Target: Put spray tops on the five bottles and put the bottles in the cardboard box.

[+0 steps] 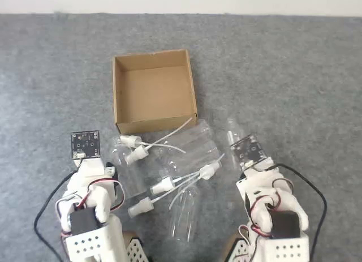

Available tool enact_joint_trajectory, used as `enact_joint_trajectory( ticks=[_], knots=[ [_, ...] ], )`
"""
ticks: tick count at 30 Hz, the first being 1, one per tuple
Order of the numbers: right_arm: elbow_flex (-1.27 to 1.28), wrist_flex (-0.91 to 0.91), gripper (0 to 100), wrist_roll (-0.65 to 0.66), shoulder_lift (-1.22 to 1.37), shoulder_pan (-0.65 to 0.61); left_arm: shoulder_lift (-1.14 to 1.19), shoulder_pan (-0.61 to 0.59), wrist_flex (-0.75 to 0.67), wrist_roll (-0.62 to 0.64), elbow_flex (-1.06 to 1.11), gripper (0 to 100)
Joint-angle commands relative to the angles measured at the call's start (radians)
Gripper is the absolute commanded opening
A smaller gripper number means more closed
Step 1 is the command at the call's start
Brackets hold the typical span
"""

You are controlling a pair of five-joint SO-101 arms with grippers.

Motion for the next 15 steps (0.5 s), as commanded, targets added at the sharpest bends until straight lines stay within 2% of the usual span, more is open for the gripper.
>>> enact_joint_trajectory(
  ticks=[1, 6, 15],
  knots=[
    [-0.137, -0.047, 2.7, 0.092, -0.022, 0.067, 0.006, -0.003, 0.000, -0.005, -0.013, 11],
    [-0.287, -0.039, 3.0, 0.038, -0.021, 0.131, 0.006, -0.002, 0.000, -0.005, -0.013, 11],
    [-0.407, -0.039, 3.0, 0.083, 0.007, 0.139, 0.006, -0.002, 0.000, -0.005, -0.013, 11]
  ],
)
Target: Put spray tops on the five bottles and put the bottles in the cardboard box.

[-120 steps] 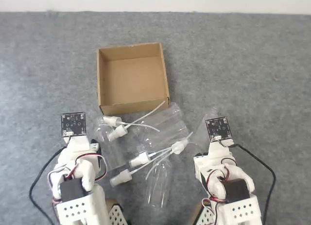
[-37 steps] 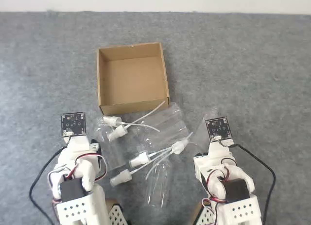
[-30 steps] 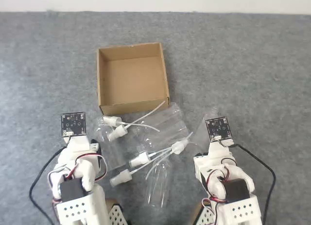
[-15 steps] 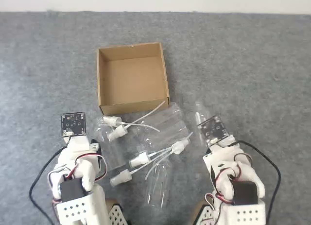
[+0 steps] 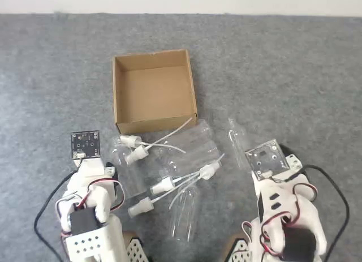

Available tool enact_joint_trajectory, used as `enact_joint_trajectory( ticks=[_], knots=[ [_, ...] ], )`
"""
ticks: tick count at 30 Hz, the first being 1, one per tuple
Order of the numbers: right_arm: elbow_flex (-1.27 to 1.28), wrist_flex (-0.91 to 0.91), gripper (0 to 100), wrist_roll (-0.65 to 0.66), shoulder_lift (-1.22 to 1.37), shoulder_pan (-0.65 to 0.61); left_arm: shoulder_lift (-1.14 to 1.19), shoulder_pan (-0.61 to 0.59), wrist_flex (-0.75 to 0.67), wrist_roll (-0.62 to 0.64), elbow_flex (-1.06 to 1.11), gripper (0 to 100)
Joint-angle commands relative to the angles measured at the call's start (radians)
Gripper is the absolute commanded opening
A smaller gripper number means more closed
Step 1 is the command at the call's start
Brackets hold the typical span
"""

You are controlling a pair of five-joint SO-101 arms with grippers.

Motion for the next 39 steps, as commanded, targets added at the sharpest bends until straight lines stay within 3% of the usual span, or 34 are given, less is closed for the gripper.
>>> enact_joint_trajectory(
  ticks=[1, 11, 18, 29, 39],
  knots=[
    [-0.114, -0.022, 3.1, 0.014, 0.051, 0.013, 0.006, -0.002, 0.000, -0.005, -0.013, 11],
    [-0.433, 0.047, 4.5, 0.011, 0.587, 0.010, 0.006, -0.002, 0.000, -0.005, -0.013, 11],
    [-0.569, 0.071, 22.4, -0.120, 0.843, 0.004, 0.006, -0.002, 0.000, -0.005, -0.013, 11],
    [-0.637, 0.051, 22.6, -0.221, 1.101, -0.266, 0.006, -0.002, 0.000, -0.005, -0.013, 11],
    [-0.804, 0.058, 22.6, -0.244, 1.446, -0.305, 0.006, -0.002, 0.000, -0.005, -0.013, 11]
  ],
)
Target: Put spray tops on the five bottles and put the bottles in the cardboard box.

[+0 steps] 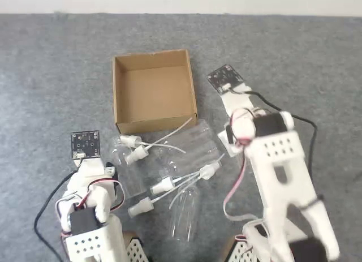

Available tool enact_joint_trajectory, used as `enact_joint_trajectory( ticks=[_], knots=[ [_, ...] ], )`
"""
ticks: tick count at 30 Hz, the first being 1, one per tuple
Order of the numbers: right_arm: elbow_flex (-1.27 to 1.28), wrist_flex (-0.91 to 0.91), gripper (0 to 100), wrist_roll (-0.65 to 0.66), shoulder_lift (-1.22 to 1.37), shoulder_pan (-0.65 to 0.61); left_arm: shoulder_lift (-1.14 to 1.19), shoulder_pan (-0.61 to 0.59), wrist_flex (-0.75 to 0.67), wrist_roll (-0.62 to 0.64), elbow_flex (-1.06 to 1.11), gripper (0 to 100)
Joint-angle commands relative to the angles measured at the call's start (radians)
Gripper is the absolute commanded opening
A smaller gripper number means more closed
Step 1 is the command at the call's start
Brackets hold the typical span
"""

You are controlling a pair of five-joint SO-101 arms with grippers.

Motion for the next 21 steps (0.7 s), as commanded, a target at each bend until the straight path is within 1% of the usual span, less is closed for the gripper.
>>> enact_joint_trajectory(
  ticks=[1, 21],
  knots=[
    [-0.112, -0.012, 22.6, -0.012, 0.119, -0.008, 0.006, -0.002, 0.000, -0.005, -0.013, 11],
    [-0.393, -0.022, 22.6, -0.014, 0.549, -0.010, 0.006, -0.002, 0.000, -0.005, -0.013, 11]
  ],
)
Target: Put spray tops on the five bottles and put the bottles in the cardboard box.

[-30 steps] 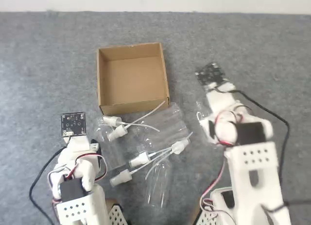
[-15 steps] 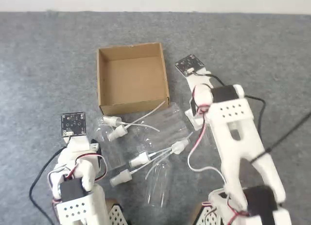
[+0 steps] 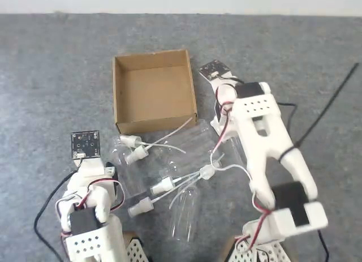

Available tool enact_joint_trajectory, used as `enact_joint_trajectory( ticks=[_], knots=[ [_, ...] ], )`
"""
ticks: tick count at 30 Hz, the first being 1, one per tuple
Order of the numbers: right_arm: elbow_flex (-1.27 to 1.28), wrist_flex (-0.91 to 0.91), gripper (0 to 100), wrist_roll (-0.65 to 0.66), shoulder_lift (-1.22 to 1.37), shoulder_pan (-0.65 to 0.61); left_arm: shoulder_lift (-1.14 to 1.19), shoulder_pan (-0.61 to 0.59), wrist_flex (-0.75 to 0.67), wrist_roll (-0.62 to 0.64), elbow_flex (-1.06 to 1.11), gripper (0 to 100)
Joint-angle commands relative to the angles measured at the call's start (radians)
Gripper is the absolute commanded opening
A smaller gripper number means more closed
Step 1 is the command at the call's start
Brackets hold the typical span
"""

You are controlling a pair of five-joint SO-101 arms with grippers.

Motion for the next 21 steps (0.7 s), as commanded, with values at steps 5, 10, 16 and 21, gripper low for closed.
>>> enact_joint_trajectory(
  ticks=[5, 10, 16, 21],
  knots=[
    [-0.198, -0.021, 22.6, -0.009, 0.176, -0.010, 0.006, -0.002, 0.000, -0.005, -0.013, 11],
    [-0.252, -0.013, 22.6, -0.009, 0.268, -0.002, 0.006, -0.002, 0.000, -0.005, -0.013, 11],
    [-0.253, -0.016, 22.6, -0.008, 0.311, -0.001, 0.006, -0.002, 0.000, -0.005, -0.013, 11],
    [-0.250, -0.010, 22.6, -0.008, 0.312, 0.025, 0.006, -0.002, 0.000, -0.005, -0.013, 11]
  ],
)
